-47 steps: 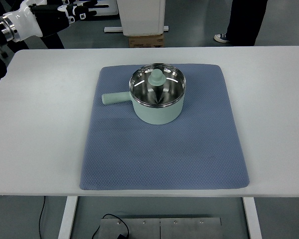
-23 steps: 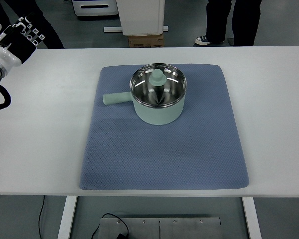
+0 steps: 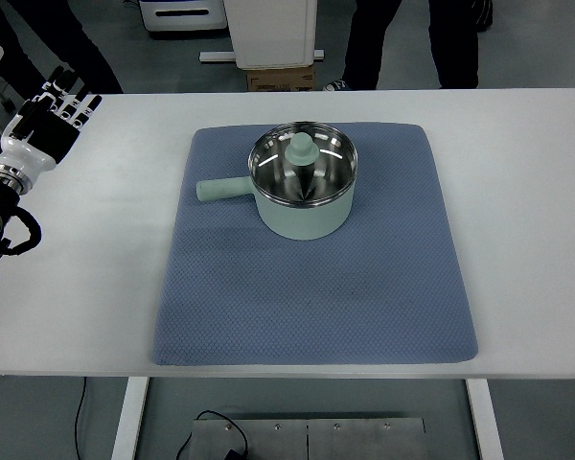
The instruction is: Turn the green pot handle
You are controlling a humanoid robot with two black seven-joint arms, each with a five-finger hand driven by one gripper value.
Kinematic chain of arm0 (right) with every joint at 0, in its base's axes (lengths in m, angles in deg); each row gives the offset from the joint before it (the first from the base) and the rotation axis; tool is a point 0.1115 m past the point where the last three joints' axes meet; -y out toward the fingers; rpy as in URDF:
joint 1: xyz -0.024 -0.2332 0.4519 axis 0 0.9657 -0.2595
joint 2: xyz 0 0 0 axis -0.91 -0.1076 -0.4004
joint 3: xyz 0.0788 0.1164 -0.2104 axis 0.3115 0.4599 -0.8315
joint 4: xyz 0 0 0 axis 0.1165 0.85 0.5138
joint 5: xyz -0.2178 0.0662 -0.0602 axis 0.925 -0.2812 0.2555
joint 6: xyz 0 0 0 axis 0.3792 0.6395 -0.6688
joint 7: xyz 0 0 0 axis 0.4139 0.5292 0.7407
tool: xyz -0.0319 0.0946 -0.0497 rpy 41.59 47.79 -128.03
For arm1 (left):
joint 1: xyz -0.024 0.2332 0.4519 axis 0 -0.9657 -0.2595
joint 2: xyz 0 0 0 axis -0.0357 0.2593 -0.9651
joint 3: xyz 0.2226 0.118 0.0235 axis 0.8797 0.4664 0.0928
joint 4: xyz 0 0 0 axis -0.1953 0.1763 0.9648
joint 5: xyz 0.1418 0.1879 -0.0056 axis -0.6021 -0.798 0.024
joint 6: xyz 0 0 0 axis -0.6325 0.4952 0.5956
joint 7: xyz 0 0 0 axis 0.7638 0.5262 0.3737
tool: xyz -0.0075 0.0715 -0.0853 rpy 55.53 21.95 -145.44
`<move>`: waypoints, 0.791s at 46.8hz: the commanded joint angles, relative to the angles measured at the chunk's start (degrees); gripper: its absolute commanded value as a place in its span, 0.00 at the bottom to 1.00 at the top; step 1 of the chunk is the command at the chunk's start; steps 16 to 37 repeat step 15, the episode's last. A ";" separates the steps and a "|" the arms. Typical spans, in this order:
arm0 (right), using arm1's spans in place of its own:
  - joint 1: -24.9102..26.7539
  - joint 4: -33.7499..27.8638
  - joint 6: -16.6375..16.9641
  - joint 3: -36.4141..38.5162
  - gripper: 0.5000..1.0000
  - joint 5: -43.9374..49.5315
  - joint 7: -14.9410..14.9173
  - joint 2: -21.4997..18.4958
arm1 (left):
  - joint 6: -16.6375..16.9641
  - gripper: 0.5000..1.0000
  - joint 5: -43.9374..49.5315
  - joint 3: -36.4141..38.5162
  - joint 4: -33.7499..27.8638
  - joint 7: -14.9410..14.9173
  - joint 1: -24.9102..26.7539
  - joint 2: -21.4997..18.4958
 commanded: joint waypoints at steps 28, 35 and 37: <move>-0.26 0.40 -0.01 0.09 1.00 -0.37 0.00 0.00 | 0.01 1.00 -0.12 -0.15 0.00 0.08 -0.82 0.03; -0.26 0.40 -0.01 0.09 1.00 -0.37 0.00 0.00 | 0.01 1.00 -0.12 -0.15 0.00 0.08 -0.82 0.03; -0.26 0.40 -0.01 0.09 1.00 -0.37 0.00 0.00 | 0.01 1.00 -0.12 -0.15 0.00 0.08 -0.82 0.03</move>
